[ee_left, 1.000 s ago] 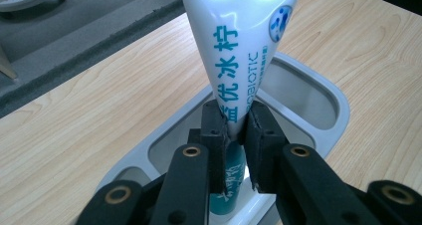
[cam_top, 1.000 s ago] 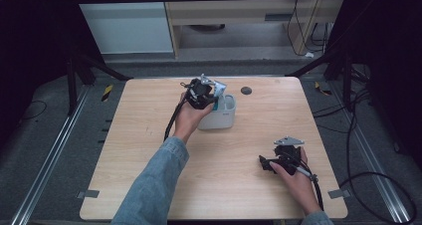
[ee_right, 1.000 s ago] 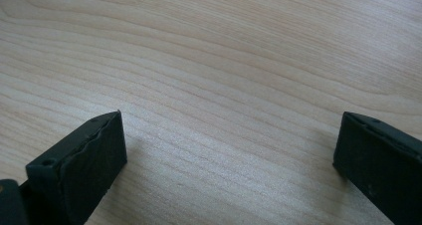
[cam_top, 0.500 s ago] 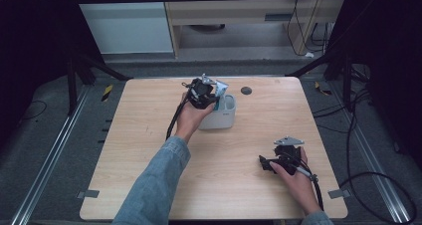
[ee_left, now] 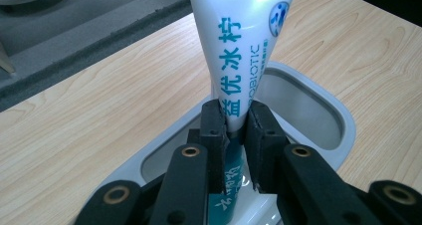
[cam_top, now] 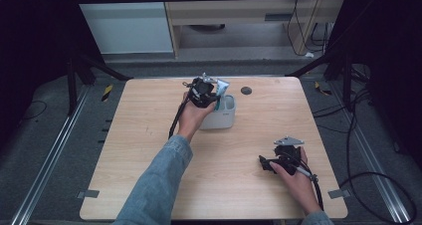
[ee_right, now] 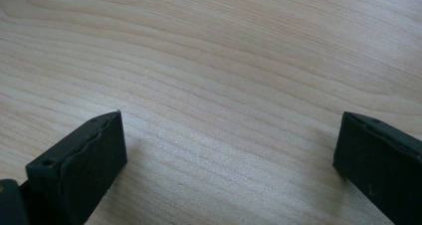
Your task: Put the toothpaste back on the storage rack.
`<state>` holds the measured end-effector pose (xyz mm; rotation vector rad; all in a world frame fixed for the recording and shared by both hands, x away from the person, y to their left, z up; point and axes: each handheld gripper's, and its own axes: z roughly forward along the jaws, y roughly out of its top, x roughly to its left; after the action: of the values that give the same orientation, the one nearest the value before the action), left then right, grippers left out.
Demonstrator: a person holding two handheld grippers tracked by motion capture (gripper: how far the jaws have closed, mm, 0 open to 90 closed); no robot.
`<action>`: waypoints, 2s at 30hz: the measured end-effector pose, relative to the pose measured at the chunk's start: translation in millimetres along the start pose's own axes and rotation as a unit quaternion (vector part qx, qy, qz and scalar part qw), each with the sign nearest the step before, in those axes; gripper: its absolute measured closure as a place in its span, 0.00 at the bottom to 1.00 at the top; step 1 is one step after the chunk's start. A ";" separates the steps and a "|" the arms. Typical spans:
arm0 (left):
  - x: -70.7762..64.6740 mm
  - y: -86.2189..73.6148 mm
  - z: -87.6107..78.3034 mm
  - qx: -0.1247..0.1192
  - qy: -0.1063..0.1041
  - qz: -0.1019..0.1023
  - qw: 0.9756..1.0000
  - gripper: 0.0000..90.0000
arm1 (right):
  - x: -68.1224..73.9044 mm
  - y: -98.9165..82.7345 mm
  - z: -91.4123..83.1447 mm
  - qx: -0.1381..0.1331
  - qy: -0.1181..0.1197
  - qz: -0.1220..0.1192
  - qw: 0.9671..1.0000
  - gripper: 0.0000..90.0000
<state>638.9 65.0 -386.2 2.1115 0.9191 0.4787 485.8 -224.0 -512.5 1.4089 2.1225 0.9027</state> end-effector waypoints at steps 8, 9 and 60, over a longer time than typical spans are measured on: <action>-1.3 0.4 -0.9 0.000 -0.001 0.003 1.000 0.88 | 0.0 0.0 0.0 0.000 0.000 0.000 1.000 0.00; -1.7 0.6 -0.9 0.000 -0.001 0.003 1.000 0.88 | 0.0 0.0 0.0 0.000 0.000 0.000 1.000 0.00; -25.5 -6.4 -47.3 -0.018 -0.016 0.018 1.000 0.16 | 0.0 -0.1 0.1 0.000 0.000 0.000 1.000 0.00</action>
<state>591.1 72.7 -362.0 2.1010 0.8498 0.4741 485.8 -224.0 -512.6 1.4083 2.1218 0.9035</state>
